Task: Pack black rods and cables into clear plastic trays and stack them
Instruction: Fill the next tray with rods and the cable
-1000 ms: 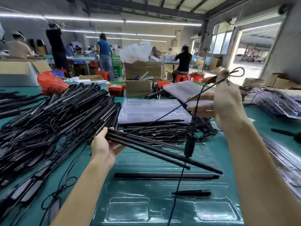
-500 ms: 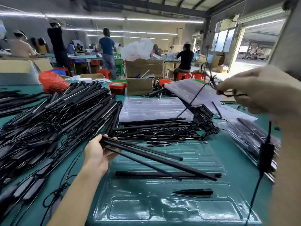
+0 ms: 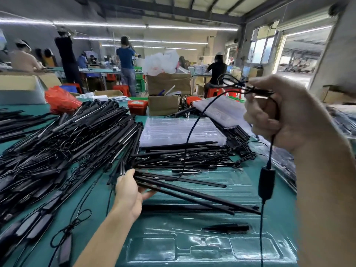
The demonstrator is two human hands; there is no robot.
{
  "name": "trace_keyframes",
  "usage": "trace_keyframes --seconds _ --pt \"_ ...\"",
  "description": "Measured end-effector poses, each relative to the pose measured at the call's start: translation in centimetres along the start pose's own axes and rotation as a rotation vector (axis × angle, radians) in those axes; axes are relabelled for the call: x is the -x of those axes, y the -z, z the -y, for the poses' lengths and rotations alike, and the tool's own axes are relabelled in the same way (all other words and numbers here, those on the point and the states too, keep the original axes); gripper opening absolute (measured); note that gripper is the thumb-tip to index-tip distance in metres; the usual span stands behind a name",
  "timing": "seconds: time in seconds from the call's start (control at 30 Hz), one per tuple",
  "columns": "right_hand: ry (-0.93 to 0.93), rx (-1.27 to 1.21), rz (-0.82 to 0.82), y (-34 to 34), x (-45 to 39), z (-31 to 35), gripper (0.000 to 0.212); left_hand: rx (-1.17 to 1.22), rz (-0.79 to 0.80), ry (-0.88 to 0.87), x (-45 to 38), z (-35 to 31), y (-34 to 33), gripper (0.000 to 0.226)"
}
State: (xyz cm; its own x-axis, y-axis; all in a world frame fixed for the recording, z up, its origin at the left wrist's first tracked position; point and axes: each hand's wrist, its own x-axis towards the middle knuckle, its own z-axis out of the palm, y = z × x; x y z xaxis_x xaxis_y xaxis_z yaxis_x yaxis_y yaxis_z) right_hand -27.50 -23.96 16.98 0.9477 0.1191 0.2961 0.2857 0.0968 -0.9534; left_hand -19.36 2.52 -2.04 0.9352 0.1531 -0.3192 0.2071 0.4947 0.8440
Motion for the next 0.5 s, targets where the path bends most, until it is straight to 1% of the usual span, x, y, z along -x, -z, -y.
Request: trace_keyframes --seconds 0.03,0.07,0.13,0.17,0.3,0.43,0.5 --pt "-0.011 -0.018 0.046 -0.3 0.3 -0.5 0.024 0.001 0.004 0.007 0.1 0.1 0.2 0.022" --pt "0.011 -0.018 -0.032 -0.3 0.3 -1.9 0.025 0.000 0.008 0.012 0.3 0.1 0.4 0.021" --pt "-0.058 -0.058 -0.177 0.3 -0.3 -2.8 0.025 -0.012 0.023 0.013 0.6 0.1 0.8 0.017" --pt "-0.072 -0.071 -0.215 0.5 -0.5 -3.1 0.026 -0.026 0.031 0.012 0.7 0.0 1.0 0.016" --pt "-0.009 -0.082 -0.328 0.2 -0.7 -5.1 0.029 -0.120 0.066 0.020 1.0 0.0 2.2 0.017" --pt "0.007 -0.091 -0.384 0.5 -1.0 -5.4 0.027 -0.404 0.093 -0.007 1.0 -0.1 3.4 0.019" --pt "0.011 -0.087 -0.402 0.5 -1.2 -5.6 0.026 -0.613 0.066 -0.096 1.1 -0.1 3.9 0.017"
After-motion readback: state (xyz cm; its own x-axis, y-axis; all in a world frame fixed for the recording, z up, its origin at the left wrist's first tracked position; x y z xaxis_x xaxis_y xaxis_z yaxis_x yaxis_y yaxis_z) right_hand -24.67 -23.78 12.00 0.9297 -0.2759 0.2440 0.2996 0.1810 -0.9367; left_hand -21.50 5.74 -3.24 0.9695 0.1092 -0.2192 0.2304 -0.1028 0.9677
